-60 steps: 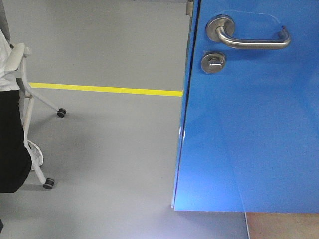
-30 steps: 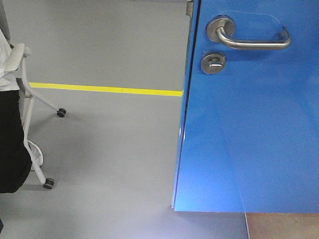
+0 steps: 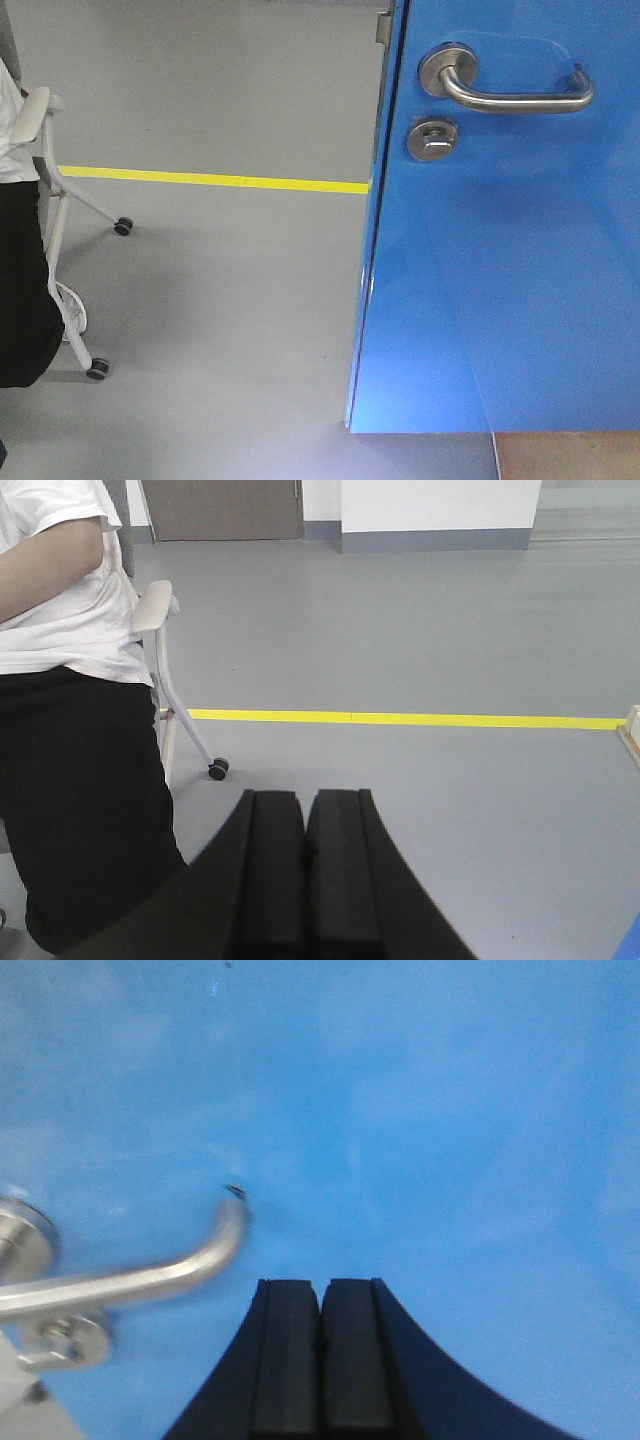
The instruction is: Move to blue door and open it
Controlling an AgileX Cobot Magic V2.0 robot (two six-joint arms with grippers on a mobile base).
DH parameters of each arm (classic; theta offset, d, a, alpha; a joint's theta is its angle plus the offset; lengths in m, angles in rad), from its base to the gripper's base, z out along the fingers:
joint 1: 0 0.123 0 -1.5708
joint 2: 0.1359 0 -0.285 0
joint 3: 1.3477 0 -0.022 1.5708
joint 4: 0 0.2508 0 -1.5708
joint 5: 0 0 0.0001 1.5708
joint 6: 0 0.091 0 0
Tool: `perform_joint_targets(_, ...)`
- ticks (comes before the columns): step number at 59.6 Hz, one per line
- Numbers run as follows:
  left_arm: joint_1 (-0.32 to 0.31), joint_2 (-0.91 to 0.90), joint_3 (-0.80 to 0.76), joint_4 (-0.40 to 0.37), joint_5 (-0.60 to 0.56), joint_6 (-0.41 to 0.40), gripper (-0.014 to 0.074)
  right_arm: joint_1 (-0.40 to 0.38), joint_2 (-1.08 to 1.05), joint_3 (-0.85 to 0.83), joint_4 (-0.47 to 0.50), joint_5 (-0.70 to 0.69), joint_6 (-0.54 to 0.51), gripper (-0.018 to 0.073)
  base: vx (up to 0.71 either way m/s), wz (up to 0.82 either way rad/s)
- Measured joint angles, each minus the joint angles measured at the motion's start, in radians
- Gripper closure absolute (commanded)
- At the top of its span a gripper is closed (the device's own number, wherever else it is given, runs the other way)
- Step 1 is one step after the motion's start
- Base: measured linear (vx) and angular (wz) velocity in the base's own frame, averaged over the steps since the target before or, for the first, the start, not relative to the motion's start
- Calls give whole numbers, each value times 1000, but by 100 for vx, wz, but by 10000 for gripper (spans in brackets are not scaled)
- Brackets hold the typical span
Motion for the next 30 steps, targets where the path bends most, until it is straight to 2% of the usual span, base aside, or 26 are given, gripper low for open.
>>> perform_joint_targets(11, 0, 0, 0, 0, 0, 0, 526, -4, -304, 309, -139, -146, -1, 564, 0, 0)
perform_joint_targets(20, 0, 0, 0, 0, 0, 0, 526, -4, -520, 539, -152, -164, -1, 564, 0, 0)
perform_joint_targets(30, 0, 0, 0, 0, 0, 0, 526, -4, -707, 714, -153, -180, 0, 564, 0, 0)
